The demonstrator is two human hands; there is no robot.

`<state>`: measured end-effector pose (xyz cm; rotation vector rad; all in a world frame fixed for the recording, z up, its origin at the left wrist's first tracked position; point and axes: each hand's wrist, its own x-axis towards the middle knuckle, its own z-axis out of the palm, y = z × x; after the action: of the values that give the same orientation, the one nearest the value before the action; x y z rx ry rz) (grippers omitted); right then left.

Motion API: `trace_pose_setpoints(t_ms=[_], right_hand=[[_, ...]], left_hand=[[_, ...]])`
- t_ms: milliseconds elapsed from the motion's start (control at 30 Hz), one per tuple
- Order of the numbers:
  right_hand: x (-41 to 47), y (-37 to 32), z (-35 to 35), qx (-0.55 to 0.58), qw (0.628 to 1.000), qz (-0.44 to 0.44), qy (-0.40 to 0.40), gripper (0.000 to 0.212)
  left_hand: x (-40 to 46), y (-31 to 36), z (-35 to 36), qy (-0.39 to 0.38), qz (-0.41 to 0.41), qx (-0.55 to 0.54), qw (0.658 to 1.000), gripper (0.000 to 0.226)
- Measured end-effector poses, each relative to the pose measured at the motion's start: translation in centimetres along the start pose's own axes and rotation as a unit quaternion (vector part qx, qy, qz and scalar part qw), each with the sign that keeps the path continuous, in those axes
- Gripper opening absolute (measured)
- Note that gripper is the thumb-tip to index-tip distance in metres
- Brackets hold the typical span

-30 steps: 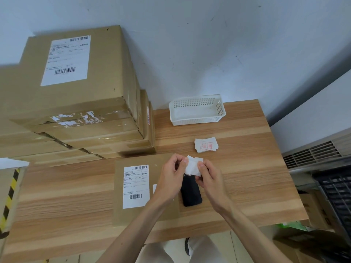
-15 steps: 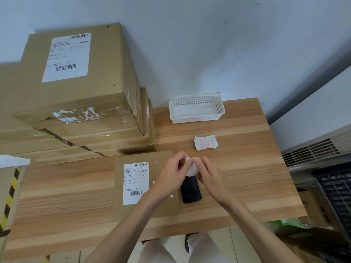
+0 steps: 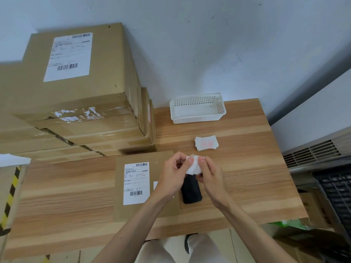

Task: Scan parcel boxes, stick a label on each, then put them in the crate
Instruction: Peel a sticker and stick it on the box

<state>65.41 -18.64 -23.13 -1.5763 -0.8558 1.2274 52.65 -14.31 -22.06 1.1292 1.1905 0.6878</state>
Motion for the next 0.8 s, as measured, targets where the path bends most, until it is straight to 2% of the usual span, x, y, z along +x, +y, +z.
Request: trace_pose_setpoints(t_ms=[467,800], right_hand=[[1.0,0.0,0.0,0.007,0.999,0.013,0.029,0.038],[2.4,0.5,-2.2,0.002,1.0,0.02,-0.002,0.035]], left_hand=[[0.6,0.1,-0.8,0.053,-0.008,-0.021,0.998,0.022],[1.3,-0.1,-2.4,0.056,-0.037,-0.043,0.997,0.028]])
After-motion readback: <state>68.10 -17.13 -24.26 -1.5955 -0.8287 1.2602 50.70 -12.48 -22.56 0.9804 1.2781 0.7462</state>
